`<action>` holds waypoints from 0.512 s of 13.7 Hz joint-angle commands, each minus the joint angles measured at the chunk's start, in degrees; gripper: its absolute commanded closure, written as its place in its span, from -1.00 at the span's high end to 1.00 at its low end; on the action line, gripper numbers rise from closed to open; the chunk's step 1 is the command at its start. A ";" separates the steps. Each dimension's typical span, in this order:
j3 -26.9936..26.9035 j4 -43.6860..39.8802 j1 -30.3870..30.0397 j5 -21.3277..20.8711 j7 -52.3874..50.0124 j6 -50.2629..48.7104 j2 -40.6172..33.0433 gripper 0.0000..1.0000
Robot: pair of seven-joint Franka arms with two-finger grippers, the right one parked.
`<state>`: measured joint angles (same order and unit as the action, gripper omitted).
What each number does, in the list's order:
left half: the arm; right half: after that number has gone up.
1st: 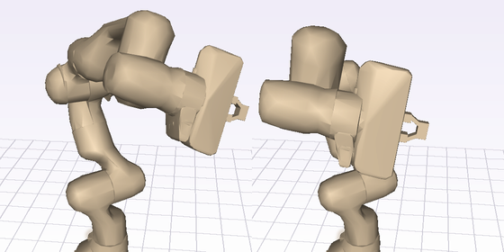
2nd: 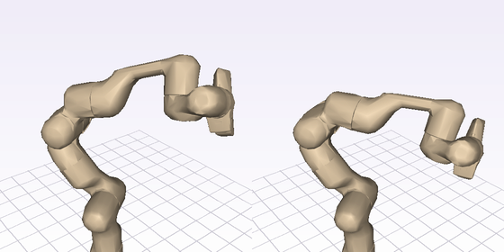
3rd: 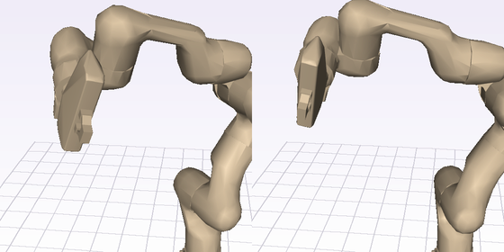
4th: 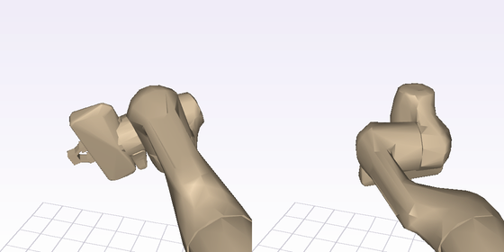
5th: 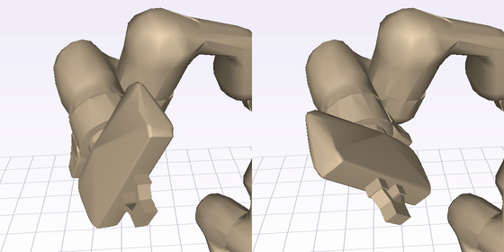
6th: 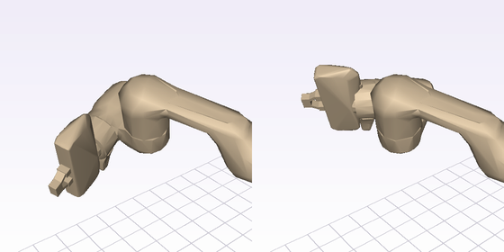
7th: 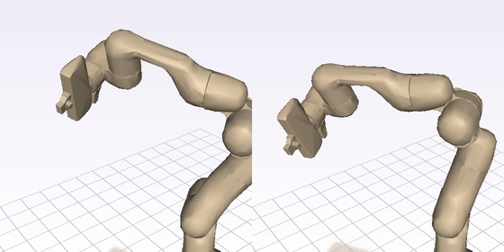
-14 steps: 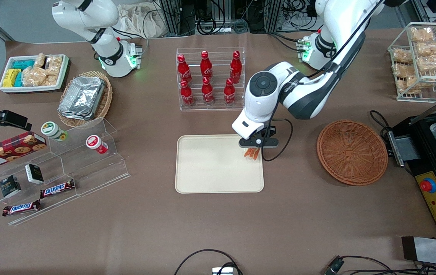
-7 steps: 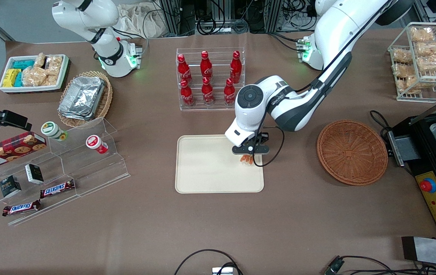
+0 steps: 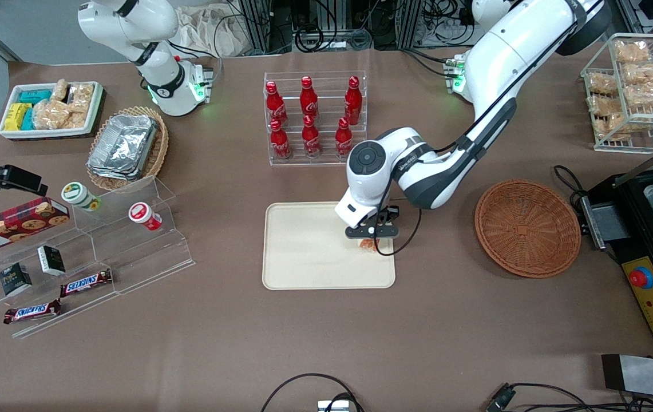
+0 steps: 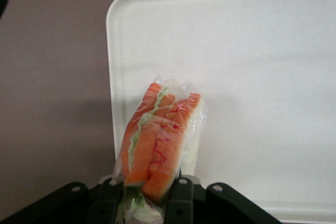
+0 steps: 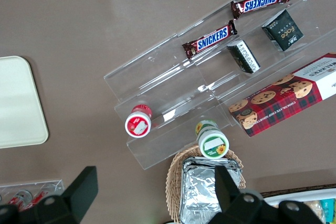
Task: Place sandwich from basket to tray
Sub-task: 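Lower the sandwich onto the tray and open the left gripper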
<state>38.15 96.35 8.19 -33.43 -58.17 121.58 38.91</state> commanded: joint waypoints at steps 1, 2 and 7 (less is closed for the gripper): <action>-0.36 -2.92 1.30 -2.51 -1.86 -0.90 2.31 -0.41; -0.36 -3.01 1.30 -3.56 -2.99 -0.90 2.83 -0.41; -0.36 -3.10 2.00 -5.77 -4.85 -0.90 4.77 -0.39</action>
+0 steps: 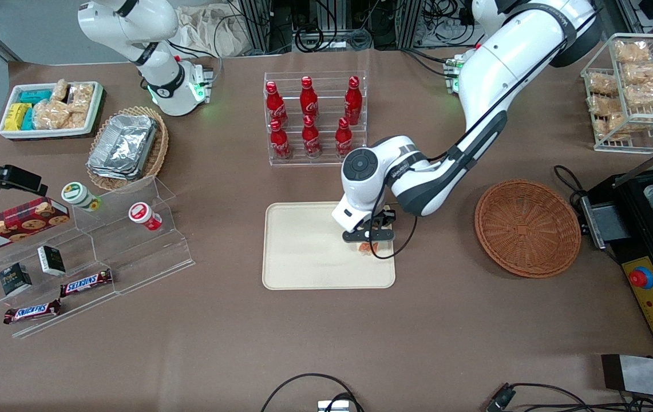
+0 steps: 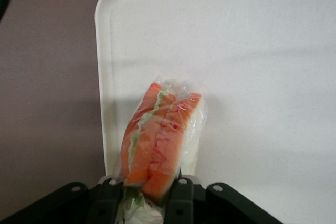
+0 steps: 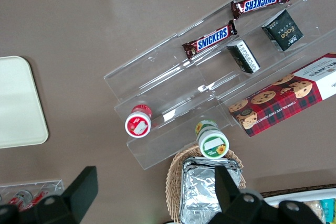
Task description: Place sandwich from basket to tray
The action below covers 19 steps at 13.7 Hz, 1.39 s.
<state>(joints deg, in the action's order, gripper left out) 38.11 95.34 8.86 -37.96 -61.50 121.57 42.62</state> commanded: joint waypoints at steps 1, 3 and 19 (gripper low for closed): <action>-0.32 -2.08 1.42 -1.23 -1.51 -0.90 1.15 -0.32; -0.32 -2.52 1.42 -1.15 -1.43 -0.90 1.07 0.12; 0.21 -14.99 -3.85 5.18 0.15 -11.70 -4.03 0.50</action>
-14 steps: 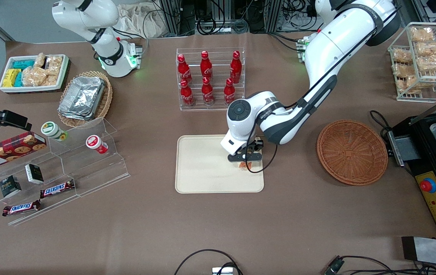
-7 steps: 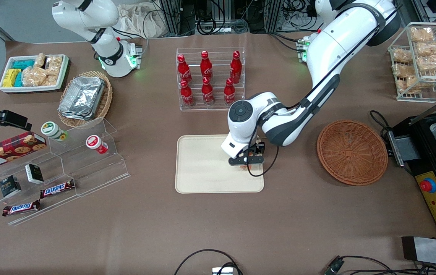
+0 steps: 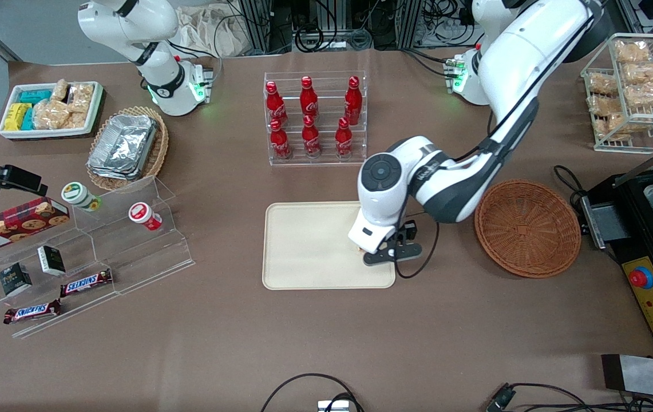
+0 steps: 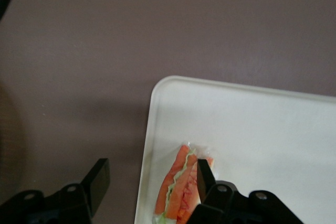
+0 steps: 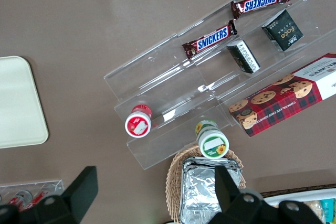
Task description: Place sandwich from basket to tray
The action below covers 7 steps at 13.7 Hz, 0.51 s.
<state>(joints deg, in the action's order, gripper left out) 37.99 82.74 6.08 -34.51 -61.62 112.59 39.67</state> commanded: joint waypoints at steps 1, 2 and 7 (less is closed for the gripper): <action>0.51 -3.19 -1.85 1.90 0.27 -3.51 -1.43 0.50; 0.51 -3.63 -2.82 3.29 0.36 -4.22 -2.48 0.49; 0.33 -3.64 -9.58 9.98 3.78 -5.10 -8.02 0.50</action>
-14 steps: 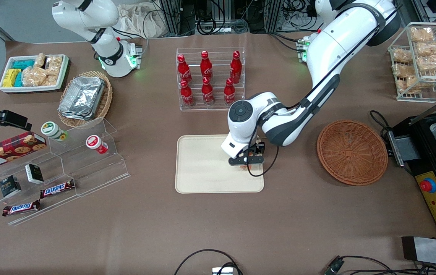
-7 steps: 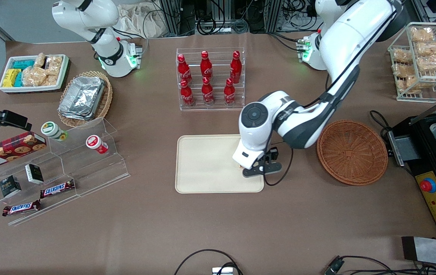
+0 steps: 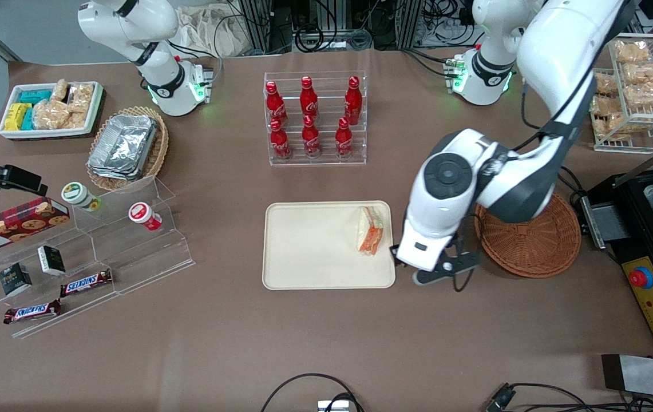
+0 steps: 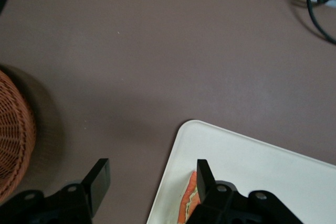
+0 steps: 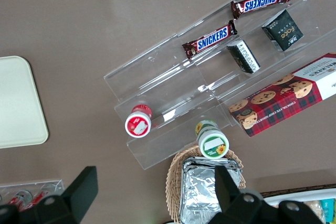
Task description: Place sandwich from basket to tray
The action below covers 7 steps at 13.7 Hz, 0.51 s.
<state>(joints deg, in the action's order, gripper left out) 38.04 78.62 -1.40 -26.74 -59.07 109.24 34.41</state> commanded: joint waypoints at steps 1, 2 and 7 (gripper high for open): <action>0.28 0.39 -2.46 2.22 2.20 -2.97 -3.03 0.50; 0.19 0.39 -2.55 2.22 2.81 -3.94 -3.03 0.50; -1.81 1.09 -3.78 3.35 7.45 -7.54 -7.06 0.50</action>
<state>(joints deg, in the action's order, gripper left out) 37.81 78.58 -4.62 -25.33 -55.60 104.09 30.99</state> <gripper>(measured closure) 0.251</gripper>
